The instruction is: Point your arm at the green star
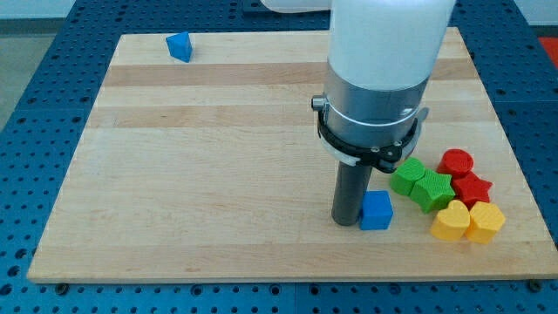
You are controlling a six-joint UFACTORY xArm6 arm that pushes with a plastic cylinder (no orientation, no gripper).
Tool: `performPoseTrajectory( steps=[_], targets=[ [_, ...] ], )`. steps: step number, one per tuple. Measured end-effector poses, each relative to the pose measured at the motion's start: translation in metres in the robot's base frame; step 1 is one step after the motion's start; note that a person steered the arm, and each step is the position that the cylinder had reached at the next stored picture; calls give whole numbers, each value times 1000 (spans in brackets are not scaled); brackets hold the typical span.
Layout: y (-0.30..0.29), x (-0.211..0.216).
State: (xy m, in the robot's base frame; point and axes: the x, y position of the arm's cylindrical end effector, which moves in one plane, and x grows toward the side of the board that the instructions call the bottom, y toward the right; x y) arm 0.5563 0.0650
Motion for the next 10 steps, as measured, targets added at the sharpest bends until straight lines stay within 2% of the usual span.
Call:
performPoseTrajectory(
  steps=[4, 5, 6, 10],
  targets=[
    [45, 0],
    [8, -6],
    [-43, -30],
    [-210, -179]
  ],
)
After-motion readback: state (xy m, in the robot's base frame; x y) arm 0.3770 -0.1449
